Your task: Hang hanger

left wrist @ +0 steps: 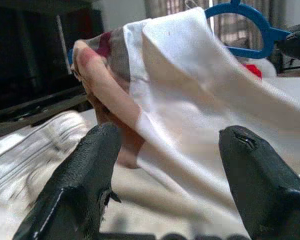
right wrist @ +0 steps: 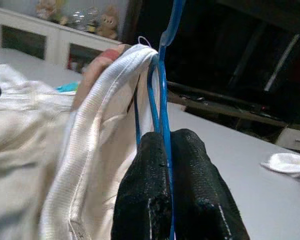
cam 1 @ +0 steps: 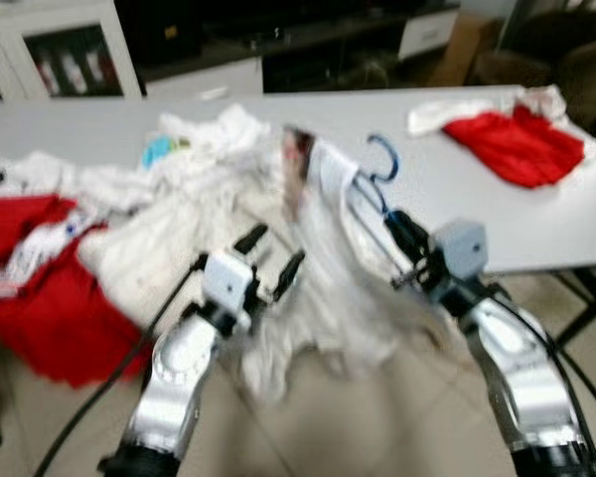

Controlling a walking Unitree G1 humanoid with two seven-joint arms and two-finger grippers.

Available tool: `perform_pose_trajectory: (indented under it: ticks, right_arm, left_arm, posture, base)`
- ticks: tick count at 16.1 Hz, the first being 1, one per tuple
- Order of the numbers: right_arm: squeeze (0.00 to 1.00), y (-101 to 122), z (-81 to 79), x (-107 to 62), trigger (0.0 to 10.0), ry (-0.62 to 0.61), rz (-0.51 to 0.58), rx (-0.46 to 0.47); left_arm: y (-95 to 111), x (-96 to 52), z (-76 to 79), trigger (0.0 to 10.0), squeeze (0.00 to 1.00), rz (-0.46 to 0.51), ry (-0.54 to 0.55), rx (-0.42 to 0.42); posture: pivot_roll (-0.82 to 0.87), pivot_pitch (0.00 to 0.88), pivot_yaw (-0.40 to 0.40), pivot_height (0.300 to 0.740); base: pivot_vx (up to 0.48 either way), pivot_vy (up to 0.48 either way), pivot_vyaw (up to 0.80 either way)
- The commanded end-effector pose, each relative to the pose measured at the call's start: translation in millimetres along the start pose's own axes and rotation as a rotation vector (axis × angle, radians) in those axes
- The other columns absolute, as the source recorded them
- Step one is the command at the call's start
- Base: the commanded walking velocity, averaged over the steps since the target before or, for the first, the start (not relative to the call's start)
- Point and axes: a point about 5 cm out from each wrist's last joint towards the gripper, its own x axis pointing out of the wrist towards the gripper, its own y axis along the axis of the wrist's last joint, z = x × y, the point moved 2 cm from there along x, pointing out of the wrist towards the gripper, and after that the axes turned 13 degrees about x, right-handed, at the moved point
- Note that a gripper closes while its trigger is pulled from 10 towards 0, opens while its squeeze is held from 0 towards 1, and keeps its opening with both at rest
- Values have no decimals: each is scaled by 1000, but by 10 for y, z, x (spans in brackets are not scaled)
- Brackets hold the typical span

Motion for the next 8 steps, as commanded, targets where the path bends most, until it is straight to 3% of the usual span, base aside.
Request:
perform_pose_trajectory:
  ticks: [1, 3, 6, 8]
  right_arm:
    - [0, 152, 99, -22, 10000, -34, 61, -12]
    - [0, 227, 132, 9, 10000, -41, 82, -27]
    - [0, 539, 364, 116, 10000, -114, 172, -20]
    - [0, 635, 452, 171, 10000, -133, 189, -36]
  left_arm:
    - [45, 50, 82, 10000, 0, 19, -29, -7]
    - [44, 52, 83, 10000, 0, 19, -30, -6]
    - [40, 59, 83, 10000, 0, 19, -29, -5]
    - [41, 62, 86, 10000, 0, 20, -27, -6]
  posture:
    - [-61, 0, 9, 740]
    - [-61, 0, 8, 740]
    - [-61, 0, 9, 740]
    - [-57, 0, 5, 740]
  base:
    - [480, 0, 0]
    - [480, 0, 0]
    - [480, 0, 0]
    - [480, 0, 0]
